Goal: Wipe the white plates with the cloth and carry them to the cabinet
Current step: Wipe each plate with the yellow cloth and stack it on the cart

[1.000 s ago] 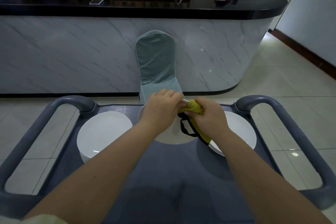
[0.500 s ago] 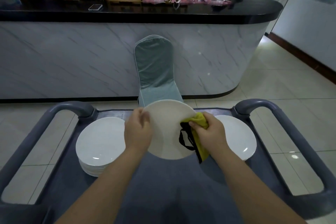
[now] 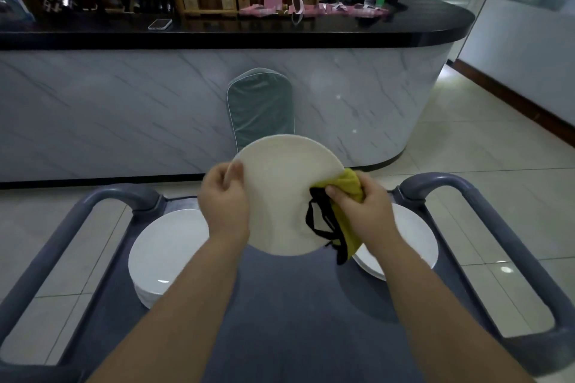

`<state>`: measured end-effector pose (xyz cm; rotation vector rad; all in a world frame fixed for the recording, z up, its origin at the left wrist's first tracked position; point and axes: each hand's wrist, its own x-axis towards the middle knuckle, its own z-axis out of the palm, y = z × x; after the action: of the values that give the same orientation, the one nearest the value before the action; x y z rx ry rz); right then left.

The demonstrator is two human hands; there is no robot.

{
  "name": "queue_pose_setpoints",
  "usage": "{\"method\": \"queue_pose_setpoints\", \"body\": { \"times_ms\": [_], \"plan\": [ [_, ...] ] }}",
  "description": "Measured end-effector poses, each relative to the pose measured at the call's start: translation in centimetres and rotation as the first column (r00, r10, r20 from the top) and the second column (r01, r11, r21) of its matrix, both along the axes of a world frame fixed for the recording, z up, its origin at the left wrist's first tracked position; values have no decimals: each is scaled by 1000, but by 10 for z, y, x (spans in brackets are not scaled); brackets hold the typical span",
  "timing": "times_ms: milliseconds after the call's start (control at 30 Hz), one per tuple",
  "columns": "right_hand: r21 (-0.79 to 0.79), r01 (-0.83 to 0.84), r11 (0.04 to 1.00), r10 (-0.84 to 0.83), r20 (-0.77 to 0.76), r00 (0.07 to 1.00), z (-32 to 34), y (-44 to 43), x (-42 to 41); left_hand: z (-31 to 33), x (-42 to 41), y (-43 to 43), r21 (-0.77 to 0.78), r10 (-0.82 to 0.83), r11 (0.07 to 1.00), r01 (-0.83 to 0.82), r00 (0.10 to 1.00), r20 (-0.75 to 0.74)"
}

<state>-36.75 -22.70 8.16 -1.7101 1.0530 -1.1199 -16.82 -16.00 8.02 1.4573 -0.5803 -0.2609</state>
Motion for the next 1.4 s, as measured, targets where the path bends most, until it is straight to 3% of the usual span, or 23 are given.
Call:
{"method": "queue_pose_setpoints", "body": {
  "times_ms": [67, 133, 200, 267, 300, 400, 467, 533, 600, 667, 700, 733, 800, 867, 900, 1000, 1067, 1133, 1167, 1200, 1267, 1333, 1400],
  "plan": [
    [53, 60, 997, -57, -53, 997, -26, 8, -1, -28, -5, 10, 151, -11, 988, 18, 999, -47],
    [23, 54, 998, -51, -124, 991, -38, 8, -4, -42, -6, 14, 317, -158, 946, 61, 944, 291],
    [-64, -29, 998, 12, -250, 968, -32, 3, -4, -29, -8, 7, 363, -332, 928, 90, 643, 690],
    [-242, -136, 961, 28, -401, 916, -16, -3, 1, -7, -22, -5, 346, -394, 919, 190, 362, 845],
    [-337, -169, 926, 6, -435, 900, -4, -6, 4, 5, -28, -9, 323, -382, 920, 224, 316, 869],
    [-465, -195, 864, 16, -362, 932, 31, -17, 8, 33, -21, -20, 176, -244, 962, 207, 376, 894],
    [-415, -132, 900, 24, -255, 967, 39, -20, 5, 39, -7, -21, 117, -195, 979, 168, 589, 784],
    [-201, -27, 979, 7, -101, 995, 26, -18, 2, 30, -1, -16, 37, -112, 994, 106, 884, 453],
    [20, 32, 999, -32, 1, 1000, -3, -7, 1, 5, -3, -5, 13, -32, 999, 31, 993, 115],
    [80, 55, 995, -54, -18, 998, -30, 3, -1, -19, -3, 6, 115, -96, 990, 85, 990, 100],
    [67, 62, 996, -59, -47, 997, -37, 5, -3, -29, -2, 10, 196, -157, 974, 112, 960, 232],
    [31, 55, 998, -52, -91, 994, -42, 5, -5, -33, -2, 11, 282, -225, 953, 108, 876, 426],
    [-108, -23, 994, -4, -242, 970, -38, 0, -6, -27, -12, 5, 355, -354, 929, 110, 550, 756],
    [-299, -126, 946, 4, -375, 927, -22, -3, -1, -11, -28, -6, 347, -395, 916, 199, 314, 863],
    [-381, -155, 911, -11, -399, 917, -11, -4, 2, -1, -35, -10, 325, -381, 917, 230, 268, 885],
    [-488, -147, 860, -30, -336, 941, 16, -10, 4, 22, -28, -20, 163, -239, 957, 240, 331, 913],
    [-398, -76, 914, -2, -193, 981, 20, -12, -2, 27, -15, -18, 93, -186, 976, 195, 541, 821],
    [-166, -25, 986, 17, -47, 999, 11, -10, -7, 19, -9, -14, 19, -149, 987, 158, 872, 466],
    [-50, -2, 999, 2, 0, 1000, 1, -6, -7, 10, -9, -10, -14, -101, 994, 107, 965, 243],
    [34, 29, 999, -29, 1, 1000, -10, -2, -8, -2, -9, -5, 7, -63, 998, 62, 995, 79],
    [69, 71, 995, -64, -103, 993, -29, 3, -9, -26, -10, 4, 148, -88, 986, 81, 995, 43],
    [-24, 29, 999, -34, -235, 971, -36, 4, -11, -40, -14, 10, 271, -205, 956, 110, 913, 353],
    [-198, -98, 975, 17, -378, 926, -28, 1, -7, -29, -25, 3, 309, -342, 937, 163, 608, 717]
  ]
}}
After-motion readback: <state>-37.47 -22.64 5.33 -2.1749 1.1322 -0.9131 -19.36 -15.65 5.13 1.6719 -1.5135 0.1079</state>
